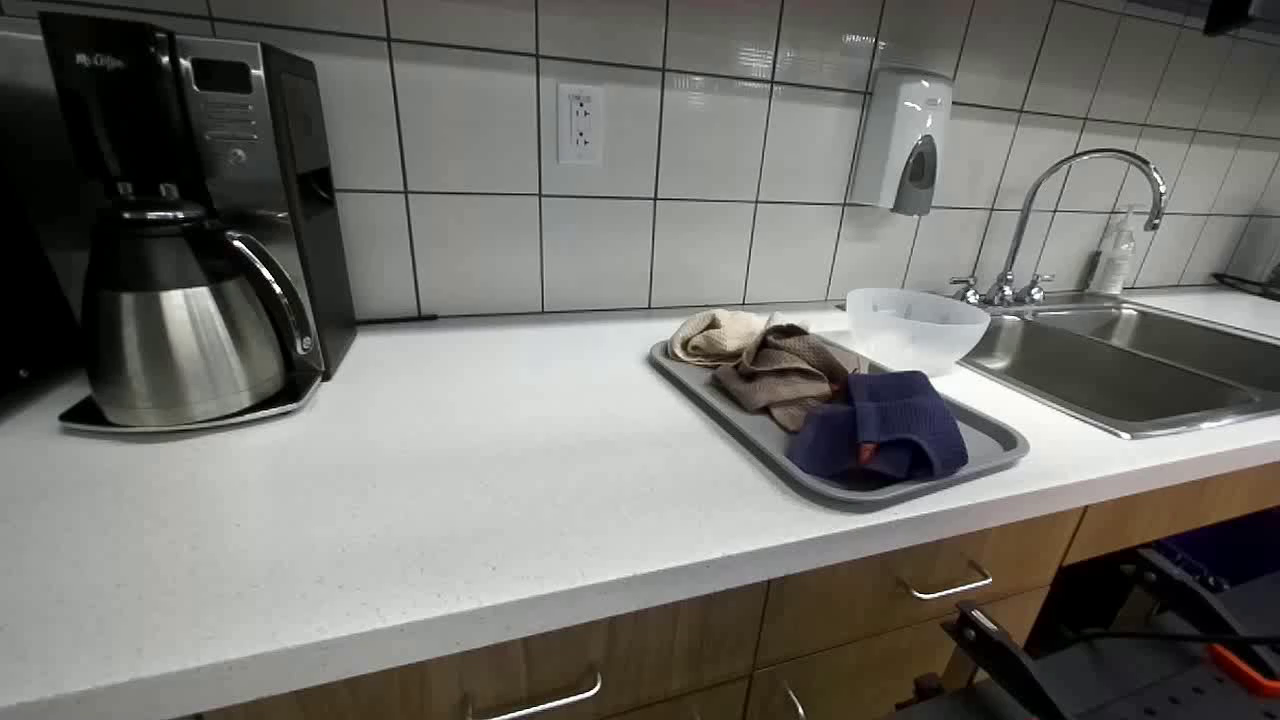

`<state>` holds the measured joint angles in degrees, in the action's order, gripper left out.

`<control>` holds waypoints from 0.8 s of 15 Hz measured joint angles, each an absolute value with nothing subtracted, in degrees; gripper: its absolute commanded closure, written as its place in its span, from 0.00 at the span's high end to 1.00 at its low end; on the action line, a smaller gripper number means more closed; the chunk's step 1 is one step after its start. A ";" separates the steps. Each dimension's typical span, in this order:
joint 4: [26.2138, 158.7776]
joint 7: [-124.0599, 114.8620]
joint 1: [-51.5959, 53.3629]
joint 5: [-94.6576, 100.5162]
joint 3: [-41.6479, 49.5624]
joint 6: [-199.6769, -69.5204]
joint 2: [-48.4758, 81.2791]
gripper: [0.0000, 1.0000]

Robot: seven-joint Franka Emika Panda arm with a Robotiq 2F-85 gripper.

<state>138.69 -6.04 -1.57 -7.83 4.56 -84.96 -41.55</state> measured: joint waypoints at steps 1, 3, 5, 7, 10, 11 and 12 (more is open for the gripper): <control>138.69 -6.04 -1.57 -7.83 4.56 -84.99 -41.49 1.00; 138.69 -6.03 -1.57 -7.83 4.56 -84.99 -41.48 1.00; 138.69 -6.00 -1.57 -7.83 4.54 -84.99 -41.46 1.00; 138.76 -6.00 -1.60 -7.83 4.48 -85.14 -41.45 1.00; 139.37 -6.00 -1.87 -7.83 4.32 -86.35 -41.61 1.00; 139.74 -6.05 -2.01 -7.83 4.28 -87.12 -41.72 1.00; 140.22 -6.07 -2.18 -7.83 4.24 -88.05 -41.89 1.00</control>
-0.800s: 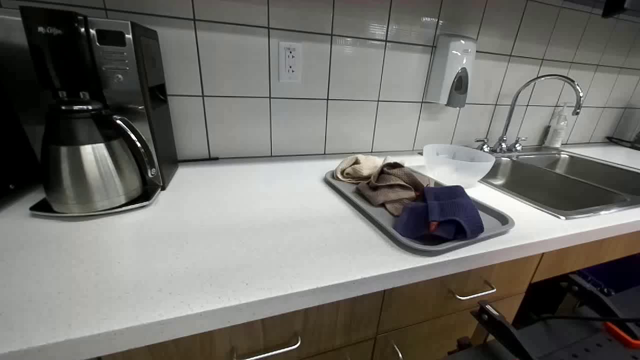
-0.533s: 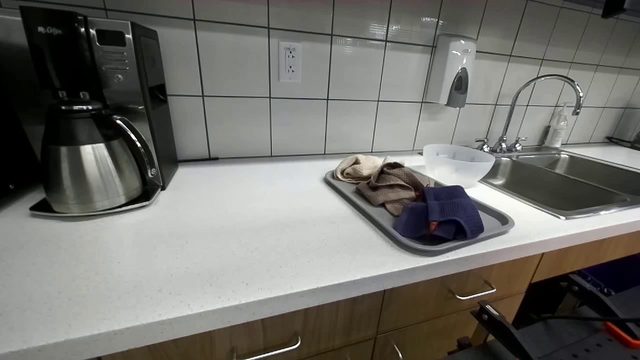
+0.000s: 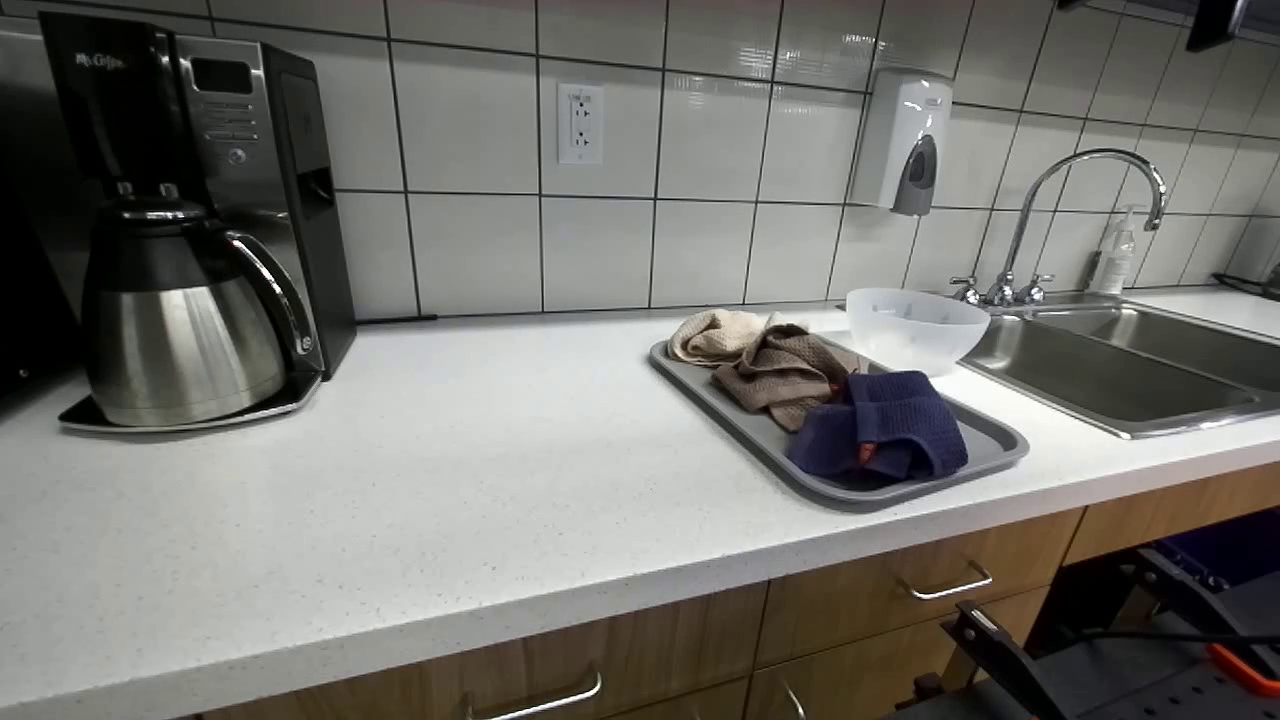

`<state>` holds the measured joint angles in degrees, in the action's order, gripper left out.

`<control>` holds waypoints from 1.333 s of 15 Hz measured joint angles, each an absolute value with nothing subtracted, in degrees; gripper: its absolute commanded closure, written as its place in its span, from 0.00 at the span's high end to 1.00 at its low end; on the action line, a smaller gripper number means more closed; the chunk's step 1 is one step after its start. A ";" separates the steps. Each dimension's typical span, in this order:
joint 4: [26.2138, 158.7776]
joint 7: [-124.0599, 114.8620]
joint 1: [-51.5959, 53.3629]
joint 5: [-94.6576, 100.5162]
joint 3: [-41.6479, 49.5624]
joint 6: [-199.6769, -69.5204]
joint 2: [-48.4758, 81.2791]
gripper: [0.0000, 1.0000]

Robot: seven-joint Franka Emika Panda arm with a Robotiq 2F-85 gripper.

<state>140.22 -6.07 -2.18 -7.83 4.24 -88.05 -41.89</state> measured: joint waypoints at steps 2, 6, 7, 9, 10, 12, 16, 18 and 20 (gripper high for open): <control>141.43 -6.15 -2.45 -7.83 4.14 -90.32 -42.23 1.00; 144.34 -6.34 -3.07 -7.83 3.63 -94.92 -42.76 1.00; 145.06 -6.43 -3.19 -7.83 3.54 -95.96 -42.84 1.00; 146.39 -6.81 -3.28 -7.83 3.44 -97.82 -42.98 1.00; 147.08 -7.05 -3.34 -7.83 3.40 -98.84 -43.03 1.00; 148.26 -7.64 -3.45 -7.83 3.37 -100.44 -43.06 1.00; 150.46 -8.90 -3.76 -7.82 3.36 -103.64 -43.07 1.00; 151.46 -9.16 -4.00 -7.80 3.36 -104.65 -43.06 1.00; 152.41 -9.23 -4.25 -7.77 3.36 -105.65 -42.98 1.00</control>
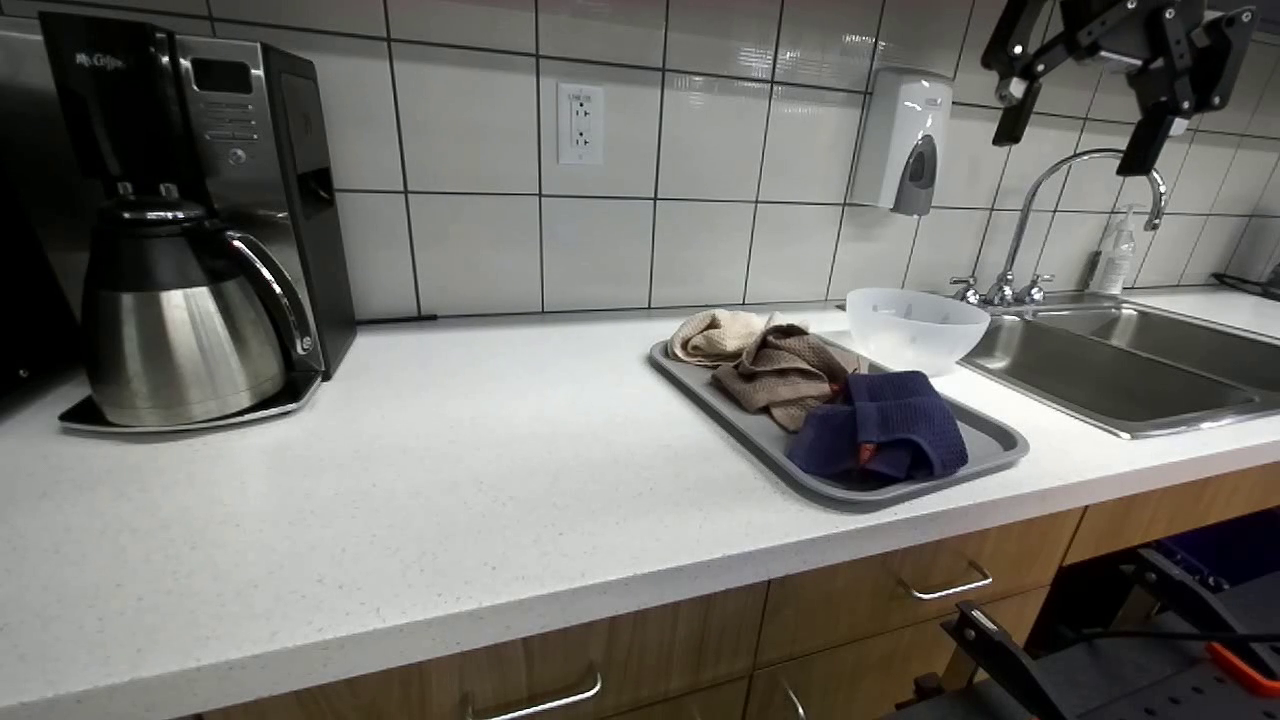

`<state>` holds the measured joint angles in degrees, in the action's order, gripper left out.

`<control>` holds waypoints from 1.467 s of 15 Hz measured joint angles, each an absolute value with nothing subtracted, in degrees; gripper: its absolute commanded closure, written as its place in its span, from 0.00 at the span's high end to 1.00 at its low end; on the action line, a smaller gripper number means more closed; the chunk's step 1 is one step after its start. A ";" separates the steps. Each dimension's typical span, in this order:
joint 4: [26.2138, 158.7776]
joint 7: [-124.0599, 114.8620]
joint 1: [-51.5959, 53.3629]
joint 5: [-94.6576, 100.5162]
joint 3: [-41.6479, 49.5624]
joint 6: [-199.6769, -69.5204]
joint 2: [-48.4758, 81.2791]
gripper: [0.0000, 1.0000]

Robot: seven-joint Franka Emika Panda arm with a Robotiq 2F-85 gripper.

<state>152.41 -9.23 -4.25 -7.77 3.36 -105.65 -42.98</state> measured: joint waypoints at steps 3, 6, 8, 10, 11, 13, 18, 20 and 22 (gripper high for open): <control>153.56 -9.37 -4.67 -7.76 3.36 -107.03 -42.57 1.00; 154.77 -9.95 -4.77 -7.76 3.36 -109.34 -41.80 1.00; 155.68 -10.43 -4.78 -7.76 3.35 -111.60 -41.09 1.00; 156.72 -10.91 -4.78 -7.76 3.29 -114.41 -40.27 1.00; 157.28 -11.09 -4.78 -7.76 3.22 -115.91 -39.81 1.00; 158.46 -11.39 -4.78 -7.76 2.94 -119.25 -38.64 1.00; 159.30 -12.48 -4.78 -7.76 2.11 -127.81 -33.59 1.00; 159.30 -12.89 -4.78 -7.76 1.91 -130.87 -30.99 1.00; 159.30 -13.03 -4.78 -7.76 1.80 -133.62 -28.32 1.00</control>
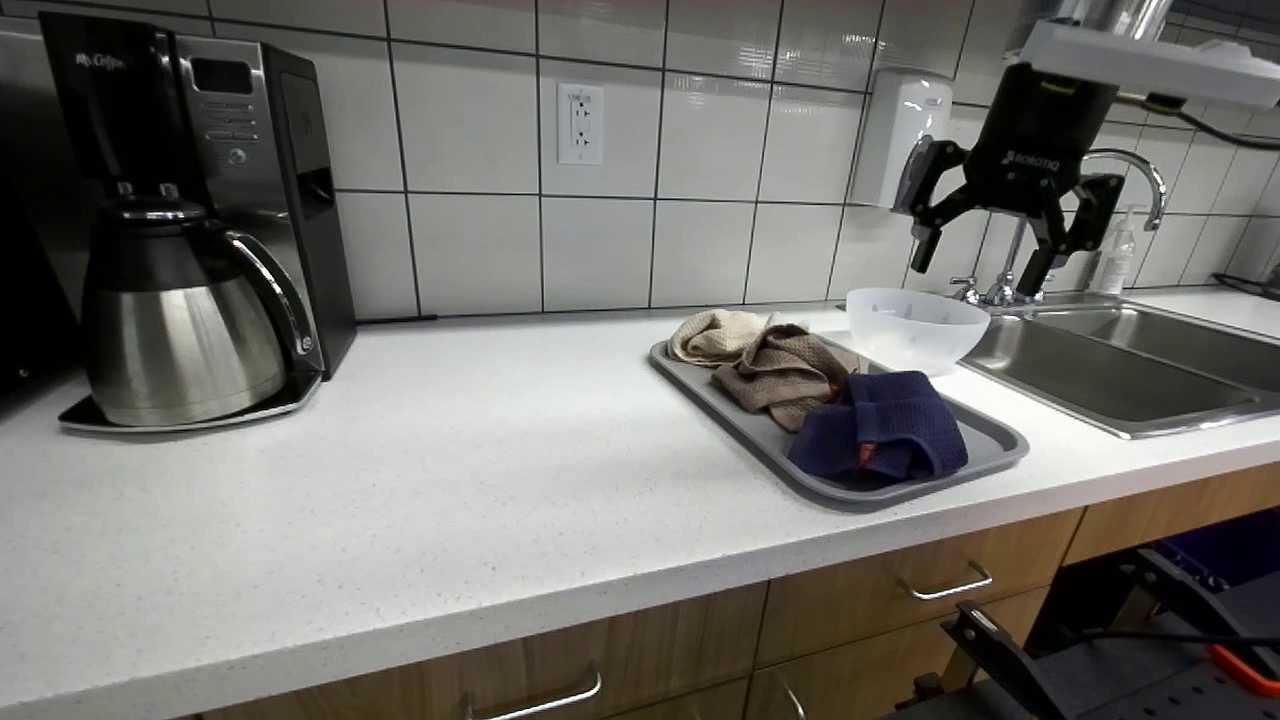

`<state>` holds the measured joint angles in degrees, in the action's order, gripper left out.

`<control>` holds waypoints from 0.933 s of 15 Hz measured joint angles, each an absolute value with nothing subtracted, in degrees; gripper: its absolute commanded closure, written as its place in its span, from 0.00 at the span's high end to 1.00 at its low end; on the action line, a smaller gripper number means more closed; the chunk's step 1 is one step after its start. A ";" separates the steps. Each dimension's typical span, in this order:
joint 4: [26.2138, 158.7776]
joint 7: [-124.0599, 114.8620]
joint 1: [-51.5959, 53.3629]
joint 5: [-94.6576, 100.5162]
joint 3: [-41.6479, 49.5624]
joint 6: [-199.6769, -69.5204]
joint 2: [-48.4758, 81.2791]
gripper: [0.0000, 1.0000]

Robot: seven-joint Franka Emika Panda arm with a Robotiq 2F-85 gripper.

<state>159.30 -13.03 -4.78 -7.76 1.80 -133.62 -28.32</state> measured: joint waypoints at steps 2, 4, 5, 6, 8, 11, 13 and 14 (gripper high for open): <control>159.30 -13.13 -4.77 -7.76 1.54 -135.94 -25.83 1.00; 159.29 -13.22 -4.64 -7.77 1.29 -137.72 -23.54 1.00; 159.30 -13.25 -4.53 -7.77 1.18 -138.44 -22.51 1.00; 159.29 -13.26 -4.42 -7.77 1.09 -139.10 -21.53 1.00; 159.29 -13.27 -4.36 -7.77 0.73 -139.97 -19.74 1.00; 159.29 -13.29 -4.21 -7.77 0.41 -141.00 -17.39 1.00; 159.29 -13.30 -4.06 -7.69 0.34 -141.68 -15.86 1.00; 159.29 -13.37 -4.02 -7.59 0.24 -142.12 -15.09 1.00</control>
<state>159.29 -13.37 -4.02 -7.59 0.24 -142.12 -15.09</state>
